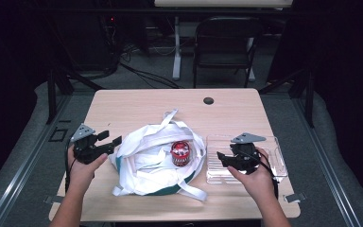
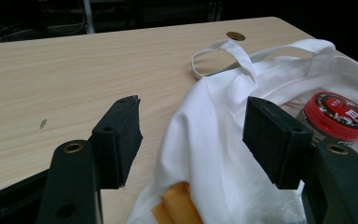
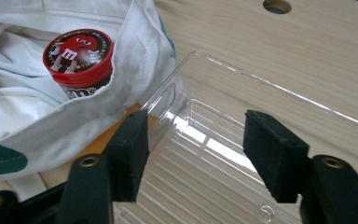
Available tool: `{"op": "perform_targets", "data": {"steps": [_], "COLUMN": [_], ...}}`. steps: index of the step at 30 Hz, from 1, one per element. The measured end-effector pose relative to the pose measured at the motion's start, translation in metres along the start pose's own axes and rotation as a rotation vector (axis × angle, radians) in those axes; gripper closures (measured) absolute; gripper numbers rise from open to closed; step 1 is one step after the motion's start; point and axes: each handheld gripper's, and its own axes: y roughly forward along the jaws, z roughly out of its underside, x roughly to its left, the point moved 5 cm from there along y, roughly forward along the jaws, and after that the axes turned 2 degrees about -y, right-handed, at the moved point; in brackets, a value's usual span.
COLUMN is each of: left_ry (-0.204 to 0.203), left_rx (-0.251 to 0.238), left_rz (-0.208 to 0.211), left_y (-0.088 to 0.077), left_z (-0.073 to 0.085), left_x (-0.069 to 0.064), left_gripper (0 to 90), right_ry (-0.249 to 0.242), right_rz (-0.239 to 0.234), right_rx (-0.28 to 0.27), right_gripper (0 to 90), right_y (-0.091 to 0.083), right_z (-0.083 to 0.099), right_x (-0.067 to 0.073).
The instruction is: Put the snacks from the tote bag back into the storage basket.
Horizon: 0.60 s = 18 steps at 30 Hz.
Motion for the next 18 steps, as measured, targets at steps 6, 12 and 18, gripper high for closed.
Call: {"op": "perform_targets", "data": {"steps": [6,12,18], "left_ry": [0.003,0.004,0.007], "left_rx": [0.007,0.005,-0.002], "left_rz": [0.001,-0.002,0.002], "left_y": [0.002,-0.0012,-0.0011], "left_z": [0.0004,0.0002,-0.0003], "left_x": [0.0004,0.0004,-0.0015], "left_gripper": [36.8,36.8,36.8], "right_ry": [-0.032,-0.005,0.016], "right_rz": [0.011,-0.019,-0.026], "right_rx": [-0.029,-0.028,0.0], "right_gripper": [50.0,53.9,47.9], "right_y": [-0.0005,-0.0003,0.0004], "right_z": [0.0006,0.0023,0.0038], "right_x": [0.0003,-0.0037,-0.0057]}}
